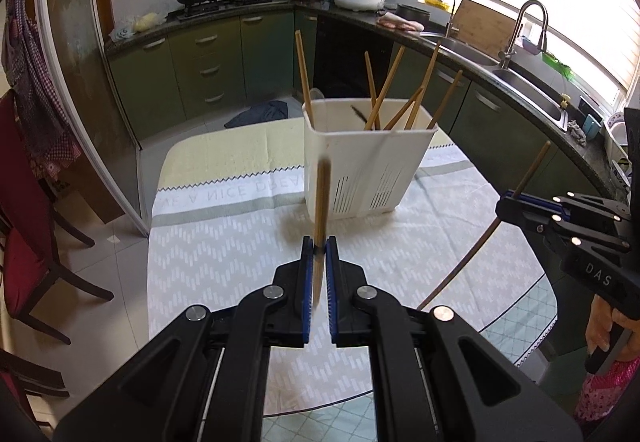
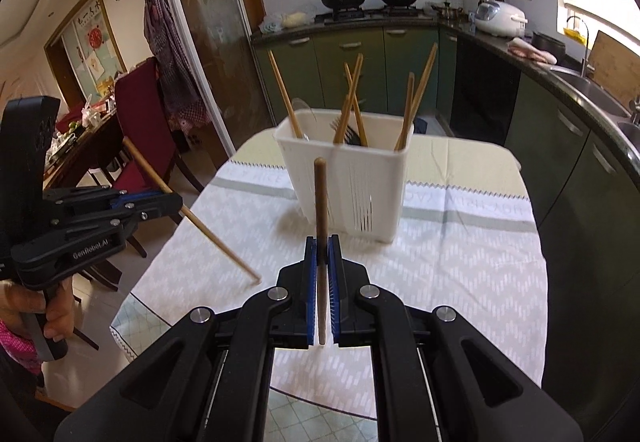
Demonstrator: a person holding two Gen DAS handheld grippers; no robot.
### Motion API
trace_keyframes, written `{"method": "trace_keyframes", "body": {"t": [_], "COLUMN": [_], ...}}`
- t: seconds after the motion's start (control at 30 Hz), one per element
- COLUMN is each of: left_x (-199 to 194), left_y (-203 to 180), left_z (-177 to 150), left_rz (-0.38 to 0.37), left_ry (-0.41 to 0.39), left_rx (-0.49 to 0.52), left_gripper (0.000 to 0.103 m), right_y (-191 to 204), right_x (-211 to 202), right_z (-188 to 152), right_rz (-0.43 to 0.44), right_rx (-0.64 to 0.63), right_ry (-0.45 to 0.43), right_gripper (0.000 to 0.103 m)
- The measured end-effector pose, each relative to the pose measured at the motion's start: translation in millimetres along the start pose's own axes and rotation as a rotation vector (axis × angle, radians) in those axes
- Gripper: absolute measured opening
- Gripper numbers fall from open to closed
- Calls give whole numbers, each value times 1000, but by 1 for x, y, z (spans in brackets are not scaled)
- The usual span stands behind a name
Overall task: Organize utensils
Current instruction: 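Raise both chopsticks over the caddy and open both grippers to drop them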
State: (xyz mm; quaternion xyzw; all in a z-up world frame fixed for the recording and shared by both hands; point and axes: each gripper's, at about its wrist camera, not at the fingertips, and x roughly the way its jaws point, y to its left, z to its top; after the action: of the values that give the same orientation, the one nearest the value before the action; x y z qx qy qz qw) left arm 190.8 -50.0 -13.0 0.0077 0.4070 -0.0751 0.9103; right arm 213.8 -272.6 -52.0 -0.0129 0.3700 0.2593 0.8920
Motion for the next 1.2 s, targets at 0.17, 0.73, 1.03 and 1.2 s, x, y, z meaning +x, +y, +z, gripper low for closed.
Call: {"method": "trace_keyframes", "body": {"t": [0.17,0.73,1.03,1.2], "left_x": [-12,-71,-56,-15], "left_y": [-5,-33,-36,-31], "left_z": [16,117,167,175], "left_rz": [-11,-44,-34,-17], "left_ry": [-34,-205,-263,-237], "left_rx": [11,55,37,24], "left_gripper": [6,6,6,6], "right_y": [1,-3,-16,-26], "right_x": [-19,-77,-72,-33], "right_z": [21,128,177,186], "right_rz": [8,-10,-72,-82], "right_rx": [-5,-19,-13,-4], "right_ry": [-48,-223,-287,-230], "right_gripper": [6,6,6,6]}}
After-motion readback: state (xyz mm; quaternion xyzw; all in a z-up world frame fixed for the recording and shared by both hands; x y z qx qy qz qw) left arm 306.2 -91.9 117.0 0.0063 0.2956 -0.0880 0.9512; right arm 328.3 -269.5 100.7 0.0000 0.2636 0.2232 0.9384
